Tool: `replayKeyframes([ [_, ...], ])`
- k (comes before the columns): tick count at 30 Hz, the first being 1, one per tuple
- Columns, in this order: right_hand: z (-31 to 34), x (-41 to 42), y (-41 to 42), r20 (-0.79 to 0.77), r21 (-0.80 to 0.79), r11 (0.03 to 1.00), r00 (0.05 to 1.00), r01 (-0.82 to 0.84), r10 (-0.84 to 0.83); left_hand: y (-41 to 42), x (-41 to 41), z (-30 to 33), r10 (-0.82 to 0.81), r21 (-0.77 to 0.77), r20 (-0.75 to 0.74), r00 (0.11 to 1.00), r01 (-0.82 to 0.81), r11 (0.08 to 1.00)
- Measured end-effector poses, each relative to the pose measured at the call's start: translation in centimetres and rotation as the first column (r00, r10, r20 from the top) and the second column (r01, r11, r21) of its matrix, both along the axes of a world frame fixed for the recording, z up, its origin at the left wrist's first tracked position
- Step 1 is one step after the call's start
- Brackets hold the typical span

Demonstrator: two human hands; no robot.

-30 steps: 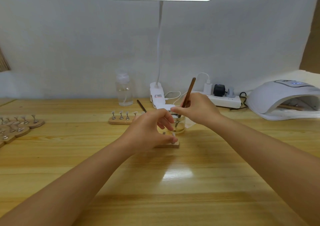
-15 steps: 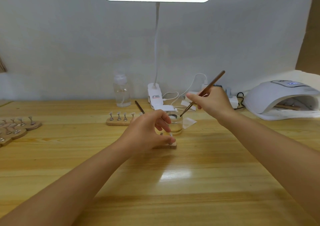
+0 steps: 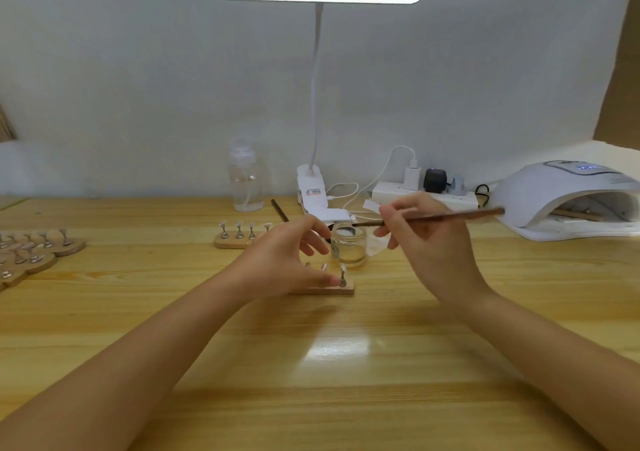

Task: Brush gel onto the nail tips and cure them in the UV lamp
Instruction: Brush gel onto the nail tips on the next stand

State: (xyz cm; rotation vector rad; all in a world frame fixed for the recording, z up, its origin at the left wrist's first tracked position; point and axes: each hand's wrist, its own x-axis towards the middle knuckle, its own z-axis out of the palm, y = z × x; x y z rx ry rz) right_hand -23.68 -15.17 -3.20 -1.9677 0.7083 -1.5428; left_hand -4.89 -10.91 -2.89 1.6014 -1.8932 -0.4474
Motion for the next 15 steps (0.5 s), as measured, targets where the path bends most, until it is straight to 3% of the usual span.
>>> replayKeyframes([
  [3, -1.3, 0.0, 0.8, -0.080, -0.031, 0.999, 0.997, -0.010, 0.007, 0.0, 0.5, -0.2, 0.003, 0.000, -0.019, 1.000, -0.003, 1.000],
  [7, -1.4, 0.1, 1.3, 0.006, 0.065, 0.996, 0.999, -0.053, 0.053, 0.1, -0.1, -0.3, -0.014, -0.037, -0.041, 0.999, 0.013, 0.999],
  [15, -1.7, 0.6, 1.5, -0.035, 0.014, 0.999, 0.998, -0.048, 0.048, 0.1, -1.5, -0.4, 0.004, -0.059, -0.053, 0.999, -0.007, 0.998],
])
